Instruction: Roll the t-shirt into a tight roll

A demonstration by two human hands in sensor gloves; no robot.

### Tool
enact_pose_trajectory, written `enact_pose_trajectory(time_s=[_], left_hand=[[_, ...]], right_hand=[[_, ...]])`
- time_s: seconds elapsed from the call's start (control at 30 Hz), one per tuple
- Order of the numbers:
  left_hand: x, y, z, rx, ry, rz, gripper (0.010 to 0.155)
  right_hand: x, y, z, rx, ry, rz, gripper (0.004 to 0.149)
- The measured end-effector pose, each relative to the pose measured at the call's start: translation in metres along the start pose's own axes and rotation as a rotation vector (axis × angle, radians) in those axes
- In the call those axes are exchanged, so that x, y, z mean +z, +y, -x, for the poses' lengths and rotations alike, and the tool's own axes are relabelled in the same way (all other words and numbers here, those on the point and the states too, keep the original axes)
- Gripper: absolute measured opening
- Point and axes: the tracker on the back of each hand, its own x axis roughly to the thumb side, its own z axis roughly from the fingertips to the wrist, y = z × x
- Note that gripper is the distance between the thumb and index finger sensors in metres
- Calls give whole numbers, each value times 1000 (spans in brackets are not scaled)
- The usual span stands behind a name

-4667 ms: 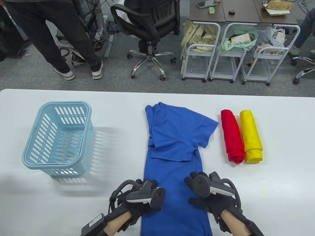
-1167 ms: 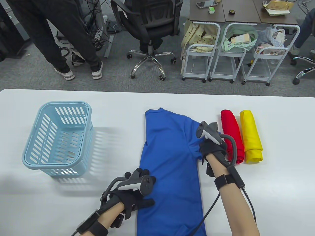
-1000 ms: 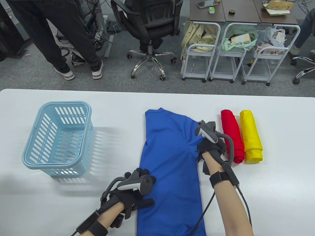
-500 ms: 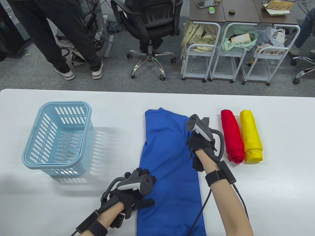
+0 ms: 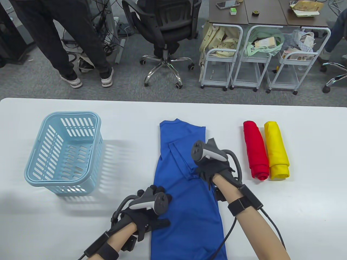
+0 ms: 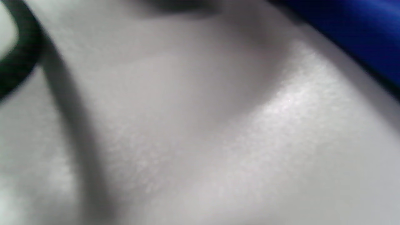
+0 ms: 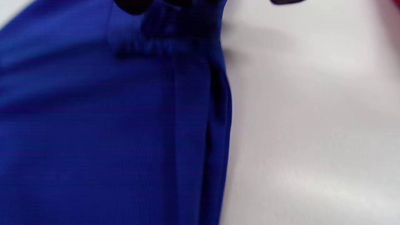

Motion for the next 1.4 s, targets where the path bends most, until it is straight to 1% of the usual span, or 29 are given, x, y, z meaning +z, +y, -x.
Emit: enact_pose_trajectory(time_s=[0.07, 0.1, 0.13, 0.23, 0.3, 0.37, 0.47, 0.6, 0.63, 0.67, 0.7, 0.77, 0.83, 0.9, 0.97, 1.03, 1.07, 1.1, 1.13, 1.17, 1.2, 1.33, 1.4], left_hand=[[0, 1, 1, -6, 11, -8, 84], [0, 1, 1, -10, 19, -14, 84], [1, 3, 2, -17, 36, -25, 84], [8, 12, 4, -117, 166, -198, 83], [10, 16, 6, -164, 215, -228, 79], [8, 15, 9, -147, 207, -233, 74], [5, 11, 13, -69, 161, -199, 75], [6, 11, 11, -99, 162, -207, 76], [7, 11, 11, -101, 159, -210, 76], [9, 11, 10, -102, 160, -216, 76], [11, 12, 9, -105, 161, -217, 77], [14, 13, 7, -100, 158, -216, 78], [17, 13, 0, -123, 148, -223, 79], [18, 12, -8, -143, 125, -223, 79], [18, 7, -16, -145, 87, -185, 80], [17, 4, -22, -149, 59, -174, 81], [16, 2, -24, -162, 58, -169, 82], [14, 2, -25, -190, 82, -164, 83], [13, 3, -25, -208, 93, -161, 83], [11, 4, -23, -209, 110, -166, 83], [8, 6, -19, -196, 134, -167, 84], [-2, 13, -6, -103, 135, -129, 84], [-8, 17, -1, -98, 129, -112, 84]], right_hand=[[-11, 23, -9, 36, 1, -86, 75], [-14, 31, -13, 101, 27, -76, 78], [-14, 31, -14, 152, 40, -65, 76], [-20, 30, -10, 57, 37, -61, 76], [-27, 24, -4, 42, 73, -46, 75], [-34, 19, 0, 0, 97, -44, 74], [-46, 7, 7, -44, 133, -46, 73], [-50, 0, 11, -71, 188, -52, 72], [-46, -2, 11, -45, 248, -31, 72], [-41, -2, 10, -30, 267, 0, 74], [-37, -2, 9, -29, 249, 24, 75], [-20, 0, 4, -18, 188, 84, 76], [6, 9, -5, 27, 112, 116, 77], [29, 25, -12, 67, 38, 94, 78], [51, 49, -20, 121, -33, 93, 80], [63, 72, -25, 131, -73, 60, 83], [65, 82, -27, 135, -81, 50, 85], [65, 94, -29, 144, -80, 40, 88], [63, 101, -28, 170, -50, 60, 87], [60, 105, -26, 171, -46, 56, 86], [58, 107, -23, 135, -53, 55, 85], [46, 94, -17, 121, -52, 34, 85], [37, 87, -14, 95, -52, 15, 84]])
